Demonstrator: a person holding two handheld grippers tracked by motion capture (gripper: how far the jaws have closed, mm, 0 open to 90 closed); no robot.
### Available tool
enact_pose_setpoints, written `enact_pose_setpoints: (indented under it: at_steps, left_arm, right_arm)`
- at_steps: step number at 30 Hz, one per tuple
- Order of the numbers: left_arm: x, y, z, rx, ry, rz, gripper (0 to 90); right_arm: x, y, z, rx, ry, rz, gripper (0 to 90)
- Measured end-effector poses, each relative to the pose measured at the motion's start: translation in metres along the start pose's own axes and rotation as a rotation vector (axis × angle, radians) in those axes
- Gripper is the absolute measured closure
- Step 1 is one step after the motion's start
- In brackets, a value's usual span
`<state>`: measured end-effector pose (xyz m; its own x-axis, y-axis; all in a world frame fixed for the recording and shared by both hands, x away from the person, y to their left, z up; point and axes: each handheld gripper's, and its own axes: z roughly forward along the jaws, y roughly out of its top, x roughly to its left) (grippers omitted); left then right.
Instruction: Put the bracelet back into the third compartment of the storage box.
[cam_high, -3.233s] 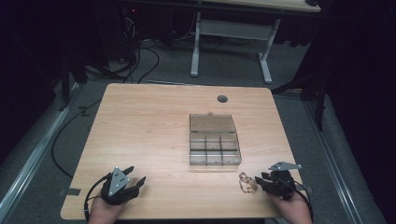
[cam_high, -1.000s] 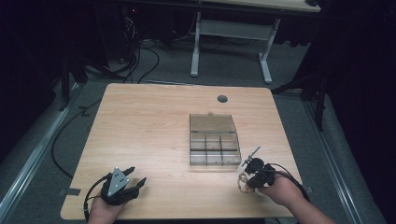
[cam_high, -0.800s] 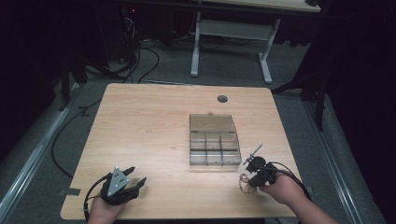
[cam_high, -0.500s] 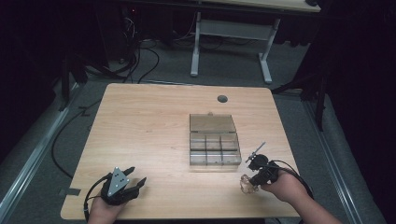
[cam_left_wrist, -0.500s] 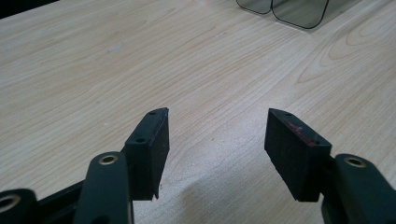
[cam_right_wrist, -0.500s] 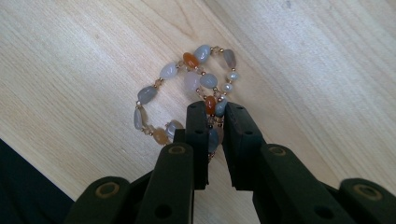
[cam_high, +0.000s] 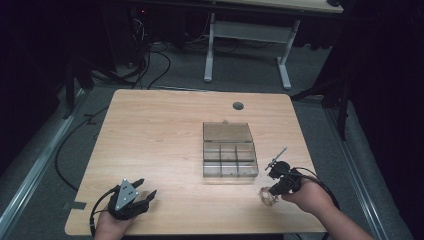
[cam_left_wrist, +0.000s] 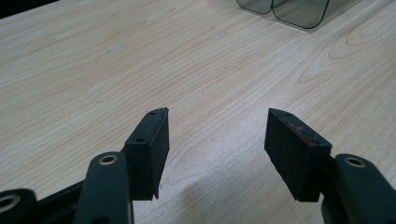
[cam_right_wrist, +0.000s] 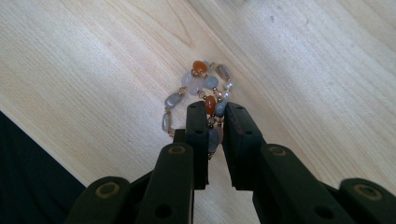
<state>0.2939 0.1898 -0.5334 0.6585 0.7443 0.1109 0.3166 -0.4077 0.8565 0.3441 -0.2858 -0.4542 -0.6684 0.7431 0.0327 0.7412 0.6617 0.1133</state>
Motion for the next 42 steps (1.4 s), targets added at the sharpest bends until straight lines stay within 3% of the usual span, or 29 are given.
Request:
enact_pose_setpoints:
  at_steps: [20,23,30,32,33,42]
  left_arm:
    - [0.000,0.000,0.000,-0.001,-0.003,0.000,40.7]
    - [0.000,0.000,0.000,-0.001,-0.003,0.000,40.7]
    - [0.000,0.000,0.000,-0.001,-0.004,0.000,40.7]
    - [0.000,0.000,0.000,-0.001,-0.004,0.001,40.7]
    - [0.000,0.000,-0.001,-0.001,-0.004,0.001,40.7]
    - [0.000,0.000,-0.001,-0.001,-0.004,0.000,40.7]
  right_arm:
    - [-0.004,0.007,-0.028,-0.017,-0.013,0.000,80.8]
    - [-0.005,0.008,-0.033,-0.028,-0.020,-0.017,80.9]
    - [-0.006,0.009,-0.040,-0.031,-0.036,-0.013,81.0]
    - [-0.005,0.009,-0.042,-0.026,-0.040,0.007,81.0]
    - [-0.007,0.010,-0.043,-0.031,-0.041,-0.018,81.0]
    - [-0.008,0.012,-0.052,-0.038,-0.043,-0.003,81.0]
